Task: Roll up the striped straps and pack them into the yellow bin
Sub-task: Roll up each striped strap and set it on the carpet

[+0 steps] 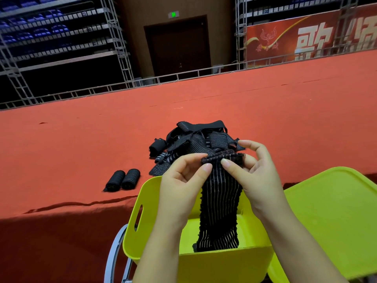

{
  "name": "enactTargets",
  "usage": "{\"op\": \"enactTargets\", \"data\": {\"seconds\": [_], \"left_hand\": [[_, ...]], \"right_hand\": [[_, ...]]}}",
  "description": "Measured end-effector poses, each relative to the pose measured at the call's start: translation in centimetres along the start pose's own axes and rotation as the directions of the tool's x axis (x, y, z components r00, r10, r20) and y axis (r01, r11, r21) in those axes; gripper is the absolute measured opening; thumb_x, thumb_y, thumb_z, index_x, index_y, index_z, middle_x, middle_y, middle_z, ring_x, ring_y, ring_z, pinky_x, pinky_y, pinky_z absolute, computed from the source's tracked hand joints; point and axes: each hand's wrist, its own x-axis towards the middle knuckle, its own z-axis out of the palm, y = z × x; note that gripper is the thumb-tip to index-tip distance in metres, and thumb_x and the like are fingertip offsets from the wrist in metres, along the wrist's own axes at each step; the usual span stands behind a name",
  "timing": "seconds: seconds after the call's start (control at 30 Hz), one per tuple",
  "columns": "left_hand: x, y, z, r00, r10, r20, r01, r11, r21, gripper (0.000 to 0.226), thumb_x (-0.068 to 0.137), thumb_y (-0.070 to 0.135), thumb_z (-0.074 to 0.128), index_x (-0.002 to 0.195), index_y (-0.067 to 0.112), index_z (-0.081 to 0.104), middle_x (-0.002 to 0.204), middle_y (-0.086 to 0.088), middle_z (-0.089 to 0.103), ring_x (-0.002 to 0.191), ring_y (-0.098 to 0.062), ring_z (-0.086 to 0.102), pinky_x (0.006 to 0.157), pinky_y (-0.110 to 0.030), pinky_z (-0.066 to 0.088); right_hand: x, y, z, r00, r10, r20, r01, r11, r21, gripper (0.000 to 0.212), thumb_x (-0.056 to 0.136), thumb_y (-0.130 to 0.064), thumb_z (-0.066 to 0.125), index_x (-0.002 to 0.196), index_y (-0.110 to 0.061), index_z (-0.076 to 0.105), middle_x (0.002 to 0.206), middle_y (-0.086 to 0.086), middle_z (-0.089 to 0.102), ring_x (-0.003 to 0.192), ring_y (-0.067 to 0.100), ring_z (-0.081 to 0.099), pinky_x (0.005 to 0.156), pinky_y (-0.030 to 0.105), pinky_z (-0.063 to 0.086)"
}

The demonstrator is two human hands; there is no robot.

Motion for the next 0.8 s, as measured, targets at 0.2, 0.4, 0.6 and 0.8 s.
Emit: {"op": "enactTargets", "data": {"seconds": [0.2,0.4,0.6,0.8], "left_hand": [[0.3,-0.2,-0.5,0.999,-0.015,-0.04,0.015,1.0,0.002,0.02,0.087,-0.001,0.063,0.09,0.018,0.07,0.08,0.007,0.072,0.079,-0.005,0.065,0.07,-0.019,0.05],[0.5,-0.2,-0.7,0.998,-0.046,-0.036,0.043,0.997,-0.07,0.023,0.088,-0.002,0.059,0.088,0.019,0.069,0.084,0.003,0.072,0.083,-0.011,0.066,0.074,-0.025,0.052],[0.5,-0.3,-0.5,0.997,-0.063,-0.048,0.054,0.984,-0.172,0.021,0.084,0.006,0.061,0.082,0.023,0.072,0.083,0.004,0.071,0.08,-0.01,0.065,0.069,-0.025,0.052],[0.7,0.1,-1.0,0.994,-0.097,0.041,0.103,0.973,-0.206,0.015,0.075,0.012,0.069,0.084,0.024,0.074,0.086,0.004,0.072,0.083,-0.01,0.066,0.069,-0.022,0.053]], "right_hand": [[0.1,0.1,-0.5,0.989,-0.144,-0.041,0.131,0.964,-0.229,0.013,0.084,-0.011,0.07,0.086,-0.023,0.066,0.095,0.003,0.068,0.085,0.006,0.062,0.075,0.016,0.046],[0.1,-0.4,-0.3,0.986,-0.164,0.001,0.161,0.968,-0.194,0.012,0.08,-0.012,0.075,0.08,-0.019,0.065,0.077,-0.008,0.067,0.074,0.003,0.061,0.069,0.015,0.047],[0.0,-0.5,0.4,0.986,-0.163,-0.043,0.159,0.983,-0.089,0.016,0.08,-0.001,0.071,0.077,-0.015,0.063,0.07,-0.012,0.068,0.069,0.0,0.061,0.066,0.012,0.047],[0.1,-0.8,0.9,0.981,-0.191,-0.02,0.191,0.981,-0.024,0.025,0.078,0.005,0.069,0.084,-0.017,0.059,0.076,-0.006,0.066,0.074,0.004,0.062,0.072,0.015,0.049]]}}
